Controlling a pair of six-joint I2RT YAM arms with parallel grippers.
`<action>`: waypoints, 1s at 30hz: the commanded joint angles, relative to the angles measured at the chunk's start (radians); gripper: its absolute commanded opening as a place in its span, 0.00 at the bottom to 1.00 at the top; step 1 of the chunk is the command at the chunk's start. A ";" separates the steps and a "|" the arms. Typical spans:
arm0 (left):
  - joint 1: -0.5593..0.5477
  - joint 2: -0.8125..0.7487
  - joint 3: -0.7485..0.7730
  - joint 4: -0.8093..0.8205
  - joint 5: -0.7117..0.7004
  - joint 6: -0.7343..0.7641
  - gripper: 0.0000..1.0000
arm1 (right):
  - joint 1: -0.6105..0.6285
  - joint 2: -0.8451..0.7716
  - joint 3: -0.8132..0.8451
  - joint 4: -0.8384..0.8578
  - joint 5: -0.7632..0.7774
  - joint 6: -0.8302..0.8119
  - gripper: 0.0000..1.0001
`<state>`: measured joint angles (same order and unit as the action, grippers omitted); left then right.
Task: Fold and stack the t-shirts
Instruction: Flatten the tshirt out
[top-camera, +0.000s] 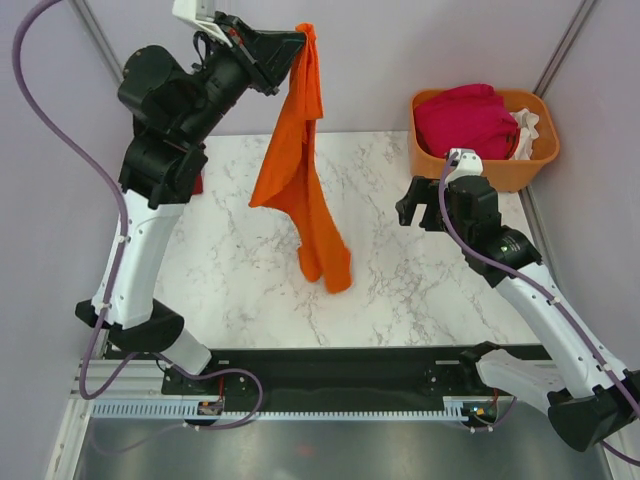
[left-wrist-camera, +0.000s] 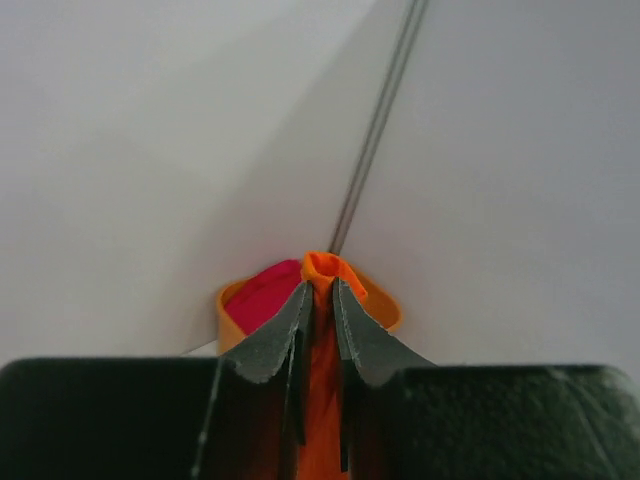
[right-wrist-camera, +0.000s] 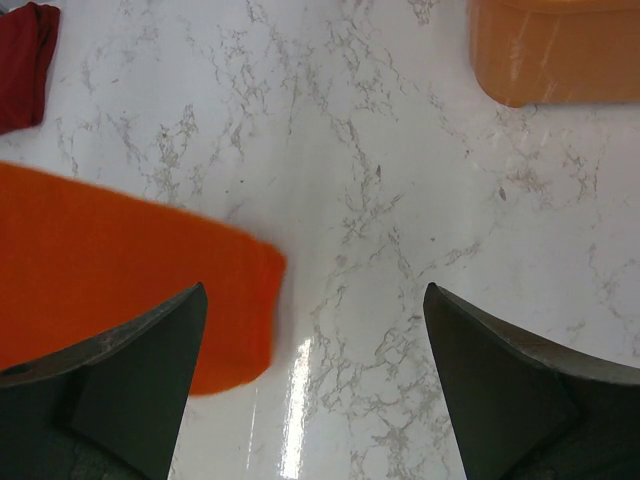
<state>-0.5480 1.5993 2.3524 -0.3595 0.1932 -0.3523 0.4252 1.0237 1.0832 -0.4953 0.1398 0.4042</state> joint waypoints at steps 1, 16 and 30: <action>0.006 0.057 -0.151 -0.008 -0.220 0.139 0.21 | 0.000 -0.005 0.018 -0.012 0.046 -0.005 0.98; 0.393 0.311 -0.370 -0.294 -0.202 -0.065 0.25 | 0.001 0.099 -0.037 -0.002 -0.121 -0.015 0.98; 0.281 -0.261 -1.283 -0.037 -0.153 -0.220 0.57 | 0.024 0.585 -0.095 0.327 -0.309 0.039 0.90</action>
<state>-0.2581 1.3552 1.2366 -0.5518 0.0391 -0.4423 0.4488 1.5639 0.9276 -0.2882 -0.1398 0.4347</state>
